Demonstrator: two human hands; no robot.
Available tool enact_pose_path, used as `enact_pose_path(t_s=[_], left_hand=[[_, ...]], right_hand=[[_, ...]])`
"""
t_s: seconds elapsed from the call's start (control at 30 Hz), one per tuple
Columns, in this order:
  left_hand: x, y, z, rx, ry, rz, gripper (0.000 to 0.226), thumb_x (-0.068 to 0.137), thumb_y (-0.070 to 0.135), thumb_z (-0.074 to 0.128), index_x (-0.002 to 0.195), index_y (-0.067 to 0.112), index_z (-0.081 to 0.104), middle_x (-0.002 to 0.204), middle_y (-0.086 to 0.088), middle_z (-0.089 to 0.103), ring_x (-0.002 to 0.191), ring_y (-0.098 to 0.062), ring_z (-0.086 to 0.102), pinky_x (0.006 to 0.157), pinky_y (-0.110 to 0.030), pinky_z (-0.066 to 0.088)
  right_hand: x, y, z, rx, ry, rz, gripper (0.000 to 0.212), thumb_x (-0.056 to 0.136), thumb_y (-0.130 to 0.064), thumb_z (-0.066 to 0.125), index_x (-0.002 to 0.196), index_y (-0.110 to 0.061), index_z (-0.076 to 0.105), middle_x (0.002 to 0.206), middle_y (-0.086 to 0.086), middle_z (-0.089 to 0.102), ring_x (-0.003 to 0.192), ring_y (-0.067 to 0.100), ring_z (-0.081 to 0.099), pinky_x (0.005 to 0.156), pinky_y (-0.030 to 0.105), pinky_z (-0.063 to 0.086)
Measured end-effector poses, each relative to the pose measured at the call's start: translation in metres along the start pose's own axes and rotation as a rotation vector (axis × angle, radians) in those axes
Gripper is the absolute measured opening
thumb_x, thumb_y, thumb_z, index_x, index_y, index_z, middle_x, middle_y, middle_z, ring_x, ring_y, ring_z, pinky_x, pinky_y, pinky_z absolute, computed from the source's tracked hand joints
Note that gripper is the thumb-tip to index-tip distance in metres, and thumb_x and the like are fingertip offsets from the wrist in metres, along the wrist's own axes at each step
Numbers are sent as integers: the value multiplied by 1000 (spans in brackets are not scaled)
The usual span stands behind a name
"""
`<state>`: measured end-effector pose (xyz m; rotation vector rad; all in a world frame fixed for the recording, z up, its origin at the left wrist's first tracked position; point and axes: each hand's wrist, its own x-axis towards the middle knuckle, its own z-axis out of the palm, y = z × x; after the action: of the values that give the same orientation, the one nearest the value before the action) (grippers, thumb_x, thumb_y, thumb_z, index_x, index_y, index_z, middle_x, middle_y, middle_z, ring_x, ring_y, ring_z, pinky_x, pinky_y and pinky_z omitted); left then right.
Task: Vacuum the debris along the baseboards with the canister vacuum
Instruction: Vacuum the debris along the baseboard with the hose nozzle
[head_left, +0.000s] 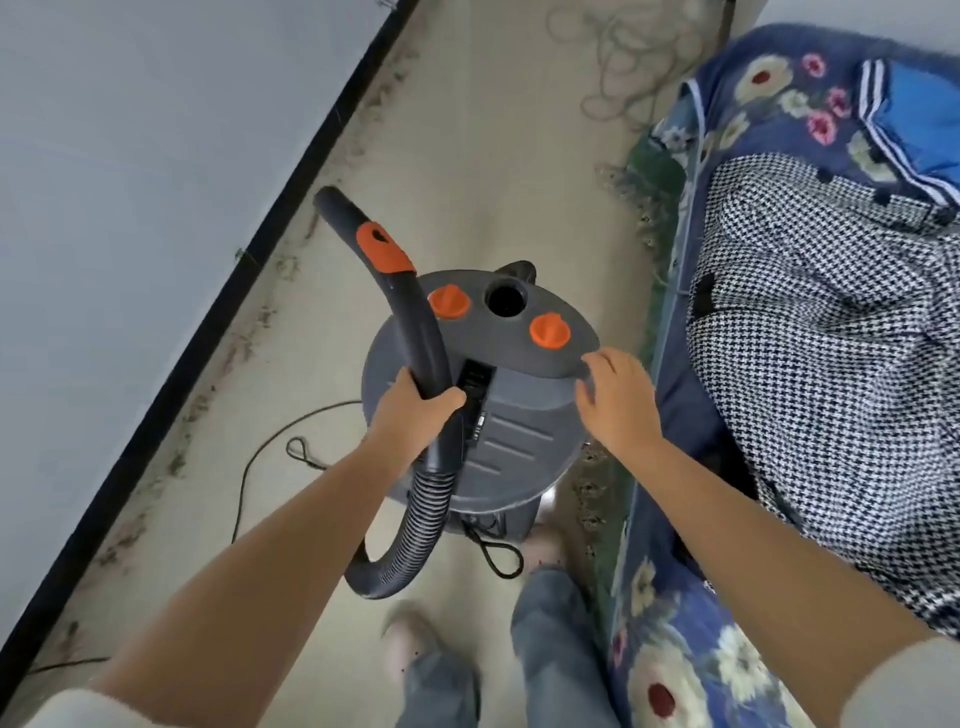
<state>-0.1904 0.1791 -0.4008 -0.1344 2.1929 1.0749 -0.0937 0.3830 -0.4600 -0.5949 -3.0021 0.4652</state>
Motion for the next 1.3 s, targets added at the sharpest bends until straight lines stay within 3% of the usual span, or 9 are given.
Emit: enact_pose_path(t_s=[0.1,0.27,0.33,0.5,0.63,0.8,1.0,1.17,1.3], left_hand=[[9,6,18,-118,105,-98,43,86,20,62,118,5,37,88,-4,54,70,-15,51,64,-32,42],[27,5,23,-116,192,-187,42,80,17,66,108,6,36,89,-5,55,76,-19,54,71,-35,44],[32,7,24,-24,185,-194,41,81,19,65,105,7,33,79,0,48,70,-16,49,70,-33,42],[32,3,30,19,170,-178,39,87,27,62,104,10,31,77,4,44,75,-17,48,70,-32,39],[39,3,22,-91,192,-240,42,85,27,63,109,9,34,89,-4,50,77,-18,50,70,-33,40],[44,7,21,36,96,-238,39,87,29,60,106,13,31,77,4,44,69,-13,47,64,-30,37],[44,-1,23,-67,90,-239,39,86,28,61,108,11,33,82,-1,51,68,-10,49,55,-24,38],[34,-13,7,-86,142,-211,39,86,28,60,108,13,31,86,-2,50,77,-19,53,56,-26,40],[16,-40,-16,-199,224,-225,39,87,28,62,107,11,33,91,-5,52,82,-25,56,67,-33,46]], right_hand=[[29,15,1,42,-36,-130,23,75,-1,64,98,5,66,95,22,66,85,43,62,77,49,50],[91,22,-3,61,-289,-363,34,93,-9,51,126,-3,56,133,12,51,119,31,47,97,37,37],[112,23,-5,56,-442,-480,31,93,-10,51,122,-3,60,132,11,52,117,30,49,95,36,37],[126,39,-1,-20,-493,-726,23,89,-10,58,105,4,68,115,19,60,96,38,57,82,45,46],[137,32,-2,-20,-457,-796,25,80,-15,55,87,4,70,91,20,63,73,40,59,64,43,49],[136,30,-5,-38,-434,-848,18,69,-12,61,74,3,69,75,19,61,56,36,57,48,36,47],[127,29,-5,-88,-335,-774,17,60,-6,80,69,3,67,64,16,56,55,35,57,45,32,45],[124,17,-5,-198,-366,-624,14,78,-4,71,87,5,66,83,21,58,79,40,56,63,42,46],[104,-7,-8,-220,-271,-723,19,58,5,80,69,2,64,68,16,59,64,37,59,51,37,49]])
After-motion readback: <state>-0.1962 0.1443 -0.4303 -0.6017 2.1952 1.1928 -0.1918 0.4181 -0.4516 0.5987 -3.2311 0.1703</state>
